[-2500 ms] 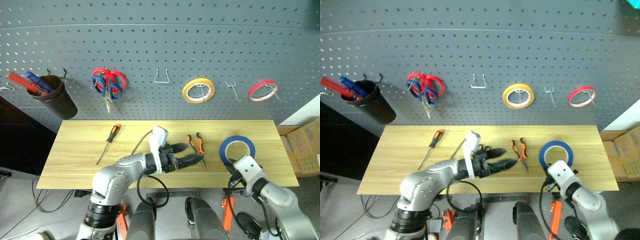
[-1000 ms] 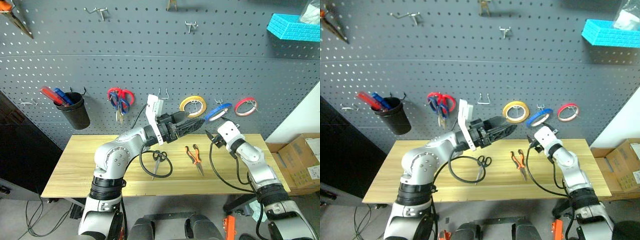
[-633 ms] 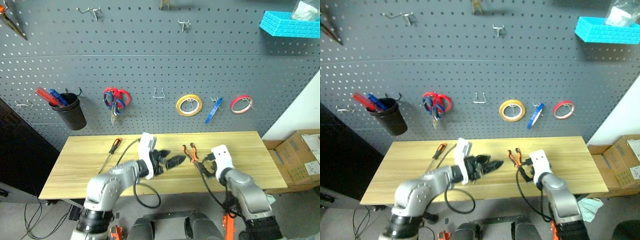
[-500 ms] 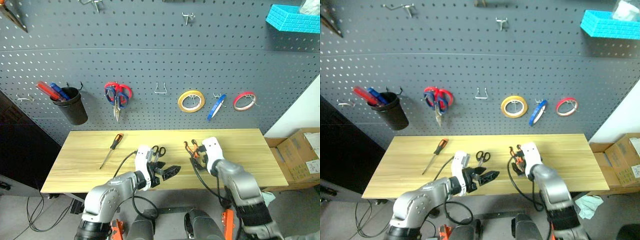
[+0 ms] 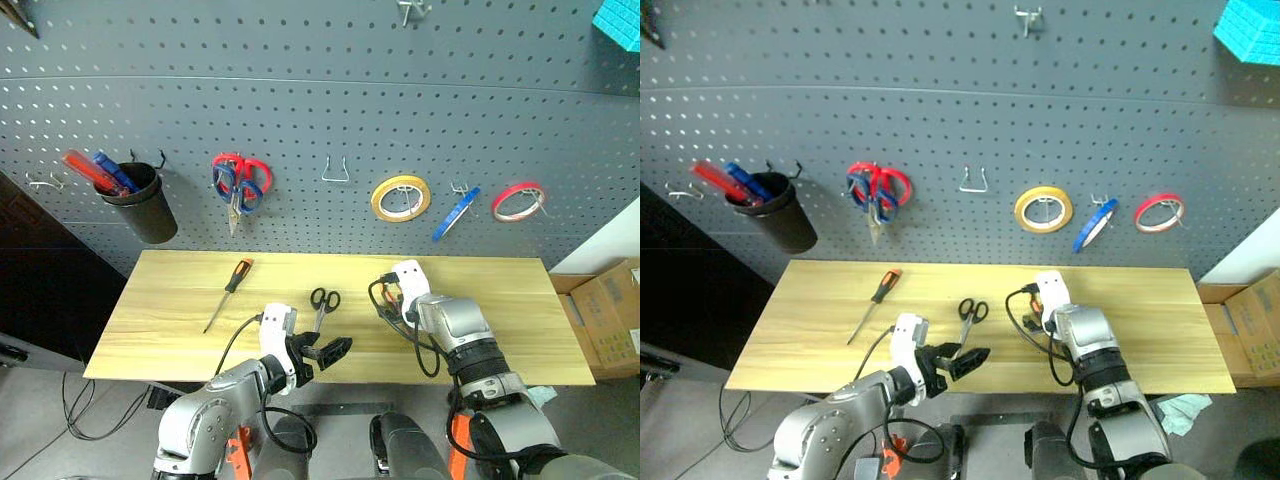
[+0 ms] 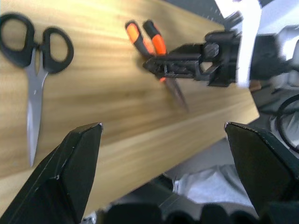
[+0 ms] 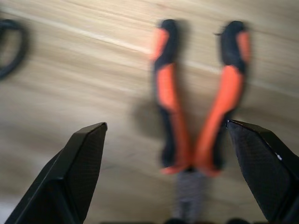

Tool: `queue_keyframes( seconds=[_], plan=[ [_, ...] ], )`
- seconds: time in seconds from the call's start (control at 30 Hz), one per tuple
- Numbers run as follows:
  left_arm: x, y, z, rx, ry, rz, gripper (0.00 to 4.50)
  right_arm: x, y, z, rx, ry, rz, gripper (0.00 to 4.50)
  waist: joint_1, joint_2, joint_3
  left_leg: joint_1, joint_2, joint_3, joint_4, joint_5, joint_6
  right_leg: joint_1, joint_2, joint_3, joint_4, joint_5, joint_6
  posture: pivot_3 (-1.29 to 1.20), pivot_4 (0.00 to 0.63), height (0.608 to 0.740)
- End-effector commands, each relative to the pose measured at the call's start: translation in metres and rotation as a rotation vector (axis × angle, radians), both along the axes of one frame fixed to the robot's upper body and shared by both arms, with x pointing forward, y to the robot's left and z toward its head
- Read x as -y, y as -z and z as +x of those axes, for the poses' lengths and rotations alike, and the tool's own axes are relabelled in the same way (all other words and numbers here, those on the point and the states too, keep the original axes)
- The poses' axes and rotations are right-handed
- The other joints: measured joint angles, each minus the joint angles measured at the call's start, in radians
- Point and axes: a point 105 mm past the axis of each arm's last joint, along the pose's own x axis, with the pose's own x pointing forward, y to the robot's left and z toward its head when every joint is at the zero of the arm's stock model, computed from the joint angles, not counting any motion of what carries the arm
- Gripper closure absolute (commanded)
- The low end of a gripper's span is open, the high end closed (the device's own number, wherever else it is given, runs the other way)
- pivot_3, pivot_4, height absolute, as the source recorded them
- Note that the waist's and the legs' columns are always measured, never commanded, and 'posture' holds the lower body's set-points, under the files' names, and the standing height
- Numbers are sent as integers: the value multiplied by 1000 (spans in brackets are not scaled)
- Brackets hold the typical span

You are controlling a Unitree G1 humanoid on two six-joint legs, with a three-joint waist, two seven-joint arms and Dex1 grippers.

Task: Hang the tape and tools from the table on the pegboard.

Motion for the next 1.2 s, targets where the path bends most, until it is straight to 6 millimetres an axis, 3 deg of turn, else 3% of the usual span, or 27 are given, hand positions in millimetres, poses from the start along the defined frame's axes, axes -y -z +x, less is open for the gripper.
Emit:
queue_keyframes(
  seconds=[0.03,0.4,0.53,0.73,0.87,1.0,1.1,1.2],
  plan=[
    [7,-12,0,43,9,-28,0,3,0,4,15,-2,-23,36,3,1,7,0,0,0,0,0,0,0,0,0,0,-1,0,200,255,740],
    [14,-19,-4,39,55,-77,0,-1,10,-1,-17,-26,-43,36,3,-2,20,1,1,-1,0,0,0,1,1,0,0,-5,-5,200,265,740],
    [12,-20,-3,40,55,-77,0,-4,10,0,-9,-30,-19,867,3,-2,22,1,1,-1,0,0,0,1,1,0,0,-5,-5,199,262,740],
    [10,-21,1,57,64,-53,0,-3,6,1,17,-23,8,2768,3,-2,23,1,1,-1,-1,-1,-1,0,1,0,-2,-5,-5,180,250,740],
    [11,-26,4,87,88,-44,0,-8,0,-3,62,-90,35,2798,3,-2,23,0,1,-1,-1,-1,-1,1,1,-1,-5,-5,-5,172,236,740],
    [3,-40,4,135,83,-57,0,-16,-43,-20,221,-225,145,2798,8,-1,23,-6,2,-3,-3,-2,-3,-1,1,-4,-10,-1,1,172,218,740],
    [-10,-51,-1,188,60,-60,0,-28,-96,-47,395,-314,312,2798,7,0,24,-20,2,-6,-2,-3,-4,-15,0,-5,-9,-1,3,168,206,740],
    [-21,-66,-6,209,21,-143,0,-37,-133,-70,544,-403,390,2798,9,0,23,-20,3,-10,-2,-4,-6,-15,-2,-6,-9,-2,4,162,183,740]
  ],
)
